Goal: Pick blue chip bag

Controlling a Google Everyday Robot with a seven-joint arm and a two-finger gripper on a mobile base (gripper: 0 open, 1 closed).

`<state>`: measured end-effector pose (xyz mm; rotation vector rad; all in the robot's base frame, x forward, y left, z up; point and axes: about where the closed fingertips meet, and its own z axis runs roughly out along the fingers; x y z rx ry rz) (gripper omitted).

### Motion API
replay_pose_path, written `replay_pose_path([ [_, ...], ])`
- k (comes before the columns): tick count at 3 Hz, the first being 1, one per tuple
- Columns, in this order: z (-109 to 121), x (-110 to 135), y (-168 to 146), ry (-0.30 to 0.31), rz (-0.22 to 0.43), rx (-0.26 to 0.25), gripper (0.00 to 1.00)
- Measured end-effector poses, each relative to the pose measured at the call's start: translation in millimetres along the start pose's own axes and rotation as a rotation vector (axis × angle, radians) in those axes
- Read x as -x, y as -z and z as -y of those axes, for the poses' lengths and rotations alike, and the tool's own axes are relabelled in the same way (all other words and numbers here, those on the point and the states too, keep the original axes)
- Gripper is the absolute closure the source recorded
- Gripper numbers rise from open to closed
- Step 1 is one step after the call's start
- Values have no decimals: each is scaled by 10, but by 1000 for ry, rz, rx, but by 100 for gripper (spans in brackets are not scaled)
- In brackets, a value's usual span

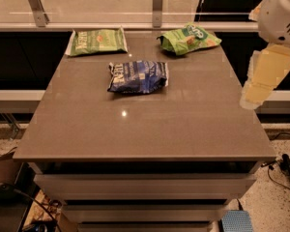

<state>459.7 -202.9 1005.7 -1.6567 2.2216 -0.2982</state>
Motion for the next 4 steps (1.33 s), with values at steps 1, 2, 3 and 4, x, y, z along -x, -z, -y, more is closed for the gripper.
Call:
replay_pose_path([
  [1, 163, 144, -49, -10, 22, -52, 0],
  [2, 360, 333, -199, 10, 75, -63, 0],
  [3, 546, 523, -463, 41, 146, -31, 0],
  [4, 662, 719, -717, 82, 200, 18, 0],
])
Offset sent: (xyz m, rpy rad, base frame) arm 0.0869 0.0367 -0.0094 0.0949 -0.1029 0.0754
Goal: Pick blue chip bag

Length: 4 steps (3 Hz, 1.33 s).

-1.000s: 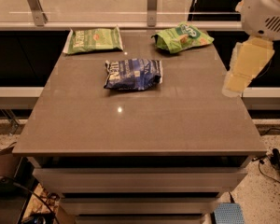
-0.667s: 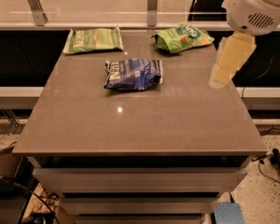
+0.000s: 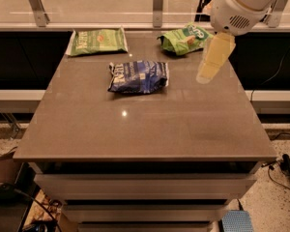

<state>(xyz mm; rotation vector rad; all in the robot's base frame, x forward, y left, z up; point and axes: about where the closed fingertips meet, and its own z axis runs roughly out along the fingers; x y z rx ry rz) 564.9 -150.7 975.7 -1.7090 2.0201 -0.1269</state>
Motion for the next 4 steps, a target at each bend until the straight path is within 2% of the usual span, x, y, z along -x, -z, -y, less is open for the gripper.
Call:
replay_pose_path([
  [2, 53, 305, -535, 51, 27, 78, 0],
  [4, 28, 527, -1027, 63, -40, 82, 0],
])
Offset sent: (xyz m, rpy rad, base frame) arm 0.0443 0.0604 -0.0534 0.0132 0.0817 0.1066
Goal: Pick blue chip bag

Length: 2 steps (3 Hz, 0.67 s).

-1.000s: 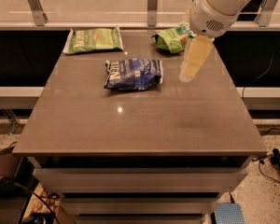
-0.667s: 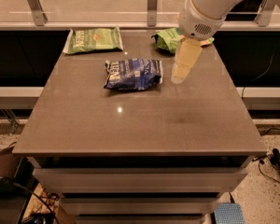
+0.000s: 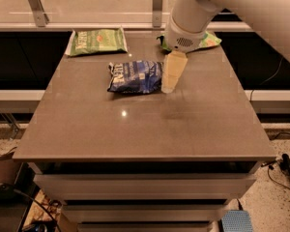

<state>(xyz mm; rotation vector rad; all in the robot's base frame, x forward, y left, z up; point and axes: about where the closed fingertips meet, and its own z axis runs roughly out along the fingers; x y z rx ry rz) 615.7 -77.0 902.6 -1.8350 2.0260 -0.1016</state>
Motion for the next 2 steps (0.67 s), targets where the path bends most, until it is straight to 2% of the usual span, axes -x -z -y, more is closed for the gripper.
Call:
replay_pose_path([
  [2, -37, 198, -380, 27, -66, 10, 0],
])
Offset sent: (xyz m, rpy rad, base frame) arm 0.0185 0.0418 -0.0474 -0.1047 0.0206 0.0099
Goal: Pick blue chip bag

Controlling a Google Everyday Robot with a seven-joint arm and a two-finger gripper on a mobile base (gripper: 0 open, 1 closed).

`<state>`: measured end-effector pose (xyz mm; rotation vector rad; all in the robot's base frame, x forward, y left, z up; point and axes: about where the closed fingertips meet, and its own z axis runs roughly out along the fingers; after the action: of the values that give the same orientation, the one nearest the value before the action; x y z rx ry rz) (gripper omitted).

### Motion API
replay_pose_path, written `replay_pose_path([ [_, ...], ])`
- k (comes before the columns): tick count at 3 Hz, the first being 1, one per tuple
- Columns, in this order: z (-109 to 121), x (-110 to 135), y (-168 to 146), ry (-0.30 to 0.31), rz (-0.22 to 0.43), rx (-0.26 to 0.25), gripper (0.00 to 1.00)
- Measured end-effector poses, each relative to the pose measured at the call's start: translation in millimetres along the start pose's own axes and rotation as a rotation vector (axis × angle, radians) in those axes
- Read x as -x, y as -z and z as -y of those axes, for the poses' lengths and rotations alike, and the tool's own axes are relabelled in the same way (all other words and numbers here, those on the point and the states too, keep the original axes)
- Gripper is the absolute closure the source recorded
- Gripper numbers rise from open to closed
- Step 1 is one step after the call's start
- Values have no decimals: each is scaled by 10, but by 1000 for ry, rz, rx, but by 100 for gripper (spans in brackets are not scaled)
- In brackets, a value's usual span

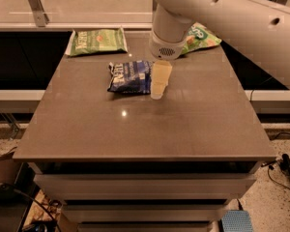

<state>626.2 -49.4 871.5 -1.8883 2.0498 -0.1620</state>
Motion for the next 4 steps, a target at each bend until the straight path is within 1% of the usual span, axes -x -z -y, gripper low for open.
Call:
replay_pose_path([
  [1, 9, 161, -129, 44, -2, 27, 0],
  [2, 30, 255, -236, 86, 11, 89, 0],
  [3, 62, 272, -290, 115, 25, 157, 0],
  [4, 75, 240, -349, 133, 26, 221, 0],
])
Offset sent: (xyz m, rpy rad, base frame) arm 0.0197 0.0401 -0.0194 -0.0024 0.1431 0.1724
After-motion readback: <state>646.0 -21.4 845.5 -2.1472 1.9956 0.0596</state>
